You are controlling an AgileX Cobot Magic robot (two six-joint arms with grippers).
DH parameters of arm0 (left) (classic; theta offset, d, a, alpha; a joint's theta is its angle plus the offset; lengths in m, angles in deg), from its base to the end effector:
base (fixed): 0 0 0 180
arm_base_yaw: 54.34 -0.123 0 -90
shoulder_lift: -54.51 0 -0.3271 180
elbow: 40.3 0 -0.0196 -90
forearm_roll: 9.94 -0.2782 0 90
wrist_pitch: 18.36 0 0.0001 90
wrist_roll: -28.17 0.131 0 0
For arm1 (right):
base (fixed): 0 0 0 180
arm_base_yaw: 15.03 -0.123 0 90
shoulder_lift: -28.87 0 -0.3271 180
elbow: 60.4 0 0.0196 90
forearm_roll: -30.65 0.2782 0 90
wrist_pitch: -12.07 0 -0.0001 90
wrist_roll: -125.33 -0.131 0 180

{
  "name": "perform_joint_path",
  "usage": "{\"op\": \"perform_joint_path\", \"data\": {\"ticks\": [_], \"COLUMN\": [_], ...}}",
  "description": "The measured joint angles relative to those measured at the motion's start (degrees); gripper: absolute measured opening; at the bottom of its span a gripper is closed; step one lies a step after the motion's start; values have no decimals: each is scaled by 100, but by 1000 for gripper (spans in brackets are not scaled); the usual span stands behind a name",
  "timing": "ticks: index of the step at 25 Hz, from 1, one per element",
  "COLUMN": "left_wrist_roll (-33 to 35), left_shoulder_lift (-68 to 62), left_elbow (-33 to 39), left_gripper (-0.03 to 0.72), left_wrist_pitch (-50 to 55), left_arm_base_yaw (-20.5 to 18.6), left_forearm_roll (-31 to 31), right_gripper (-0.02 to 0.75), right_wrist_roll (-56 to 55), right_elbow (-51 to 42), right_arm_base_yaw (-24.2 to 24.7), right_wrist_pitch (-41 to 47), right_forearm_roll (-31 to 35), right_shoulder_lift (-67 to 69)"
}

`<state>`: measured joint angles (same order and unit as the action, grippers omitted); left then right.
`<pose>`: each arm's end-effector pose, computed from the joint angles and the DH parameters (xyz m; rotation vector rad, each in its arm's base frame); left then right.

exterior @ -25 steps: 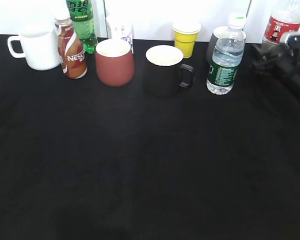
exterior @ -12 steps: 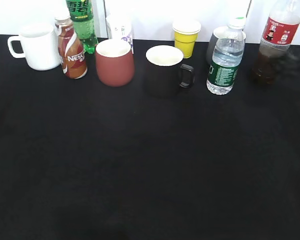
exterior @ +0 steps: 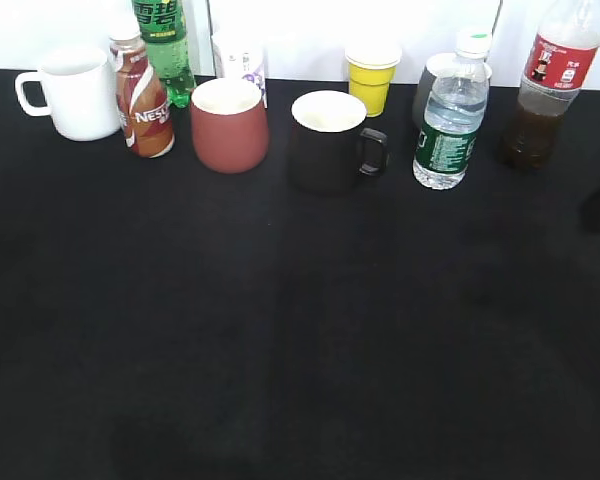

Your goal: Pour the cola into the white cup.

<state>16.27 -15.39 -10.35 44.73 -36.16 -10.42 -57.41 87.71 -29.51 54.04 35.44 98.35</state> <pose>0.1935 -0.0625 0.2766 0.1599 2.8458 -0.0999 0.2307 0.0671 0.2889 -0.2023 2.5035 0.2196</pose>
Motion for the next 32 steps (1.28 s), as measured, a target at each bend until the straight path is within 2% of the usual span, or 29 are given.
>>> {"op": "perform_joint_path", "data": {"ticks": [2, 6, 9, 10, 12, 14, 16, 24, 32], "left_wrist_roll": [-2, 142, 533, 733, 896, 907, 941, 989, 992], "left_shoulder_lift": [671, 2676, 4284, 4696, 5276, 5372, 5375, 5375, 5375], "left_elbow": [0, -6, 400, 640, 1045, 1306, 1662, 1864, 1864], "left_gripper": [245, 245, 265, 304, 437, 480, 482, 475, 460], "left_wrist_pitch": [576, 665, 665, 678, 696, 564, 150, -201, -201], "left_arm_base_yaw": [0, 0, 0, 0, 0, 6, 6, 6, 6], "left_forearm_roll": [5, 47, 155, 168, 168, 173, 173, 173, 173], "right_gripper": [510, 510, 510, 515, 571, 585, 585, 587, 587], "right_wrist_roll": [12, 17, 42, 101, 165, 186, 192, 273, 340], "right_elbow": [0, 0, -9, -89, -478, -1013, -1450, -1750, -1750], "right_arm_base_yaw": [-18, -18, -18, -18, -27, -27, -27, -27, -27], "right_wrist_pitch": [445, 1526, 2545, 2686, 2740, 2758, 2757, 1855, 1774], "right_forearm_roll": [6, -18, -333, -422, -479, -479, -539, -548, -548], "right_shoulder_lift": [-855, -2630, -3989, -4449, -5211, -5669, -5727, -5727, -5702]}}
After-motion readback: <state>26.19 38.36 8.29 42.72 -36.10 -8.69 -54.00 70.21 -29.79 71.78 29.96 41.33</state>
